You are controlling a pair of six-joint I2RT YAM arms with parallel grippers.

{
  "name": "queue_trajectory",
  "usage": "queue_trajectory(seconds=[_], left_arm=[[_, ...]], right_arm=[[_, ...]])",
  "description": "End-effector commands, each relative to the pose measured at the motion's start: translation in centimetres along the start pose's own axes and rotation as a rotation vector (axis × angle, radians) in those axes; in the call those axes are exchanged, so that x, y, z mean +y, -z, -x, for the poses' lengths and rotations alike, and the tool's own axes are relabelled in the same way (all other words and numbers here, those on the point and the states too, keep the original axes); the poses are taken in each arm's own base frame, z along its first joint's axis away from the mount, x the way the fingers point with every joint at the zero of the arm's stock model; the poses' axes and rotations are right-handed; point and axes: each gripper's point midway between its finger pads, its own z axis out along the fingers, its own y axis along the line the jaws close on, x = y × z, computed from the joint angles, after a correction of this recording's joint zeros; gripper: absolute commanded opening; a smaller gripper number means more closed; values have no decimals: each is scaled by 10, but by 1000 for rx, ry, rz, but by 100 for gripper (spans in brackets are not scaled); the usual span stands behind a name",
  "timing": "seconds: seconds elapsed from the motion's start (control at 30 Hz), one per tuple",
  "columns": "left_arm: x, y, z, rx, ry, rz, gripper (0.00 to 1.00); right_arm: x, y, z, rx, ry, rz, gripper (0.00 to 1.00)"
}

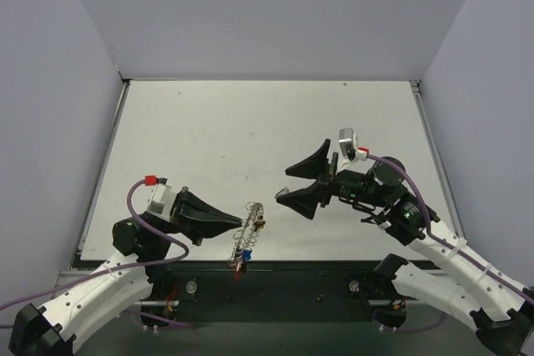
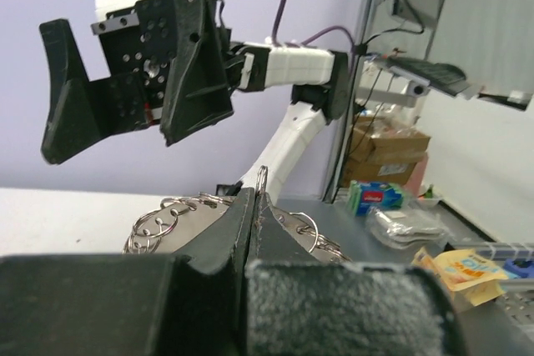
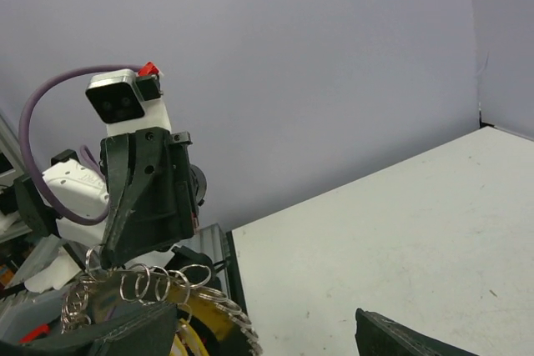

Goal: Put the keys on the keyring

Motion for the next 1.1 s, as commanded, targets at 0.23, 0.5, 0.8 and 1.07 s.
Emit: queue_trajectory(seconds=[0.23,0.5,0.8,1.07], left_arm=[[-52,1,80,-324,-127,-134,0],[-66,5,101,-415,-143,-170,0],[-40,-17,82,-225,-113,-94,0],[18,-15,53,26,-75,235,0]], right_arm=[[4,6,11,-58,62,16,92],[2,5,7,-51,78,20,95],[16,6,22,-59,120,75,95],[41,5,40,-15,164,149,94]])
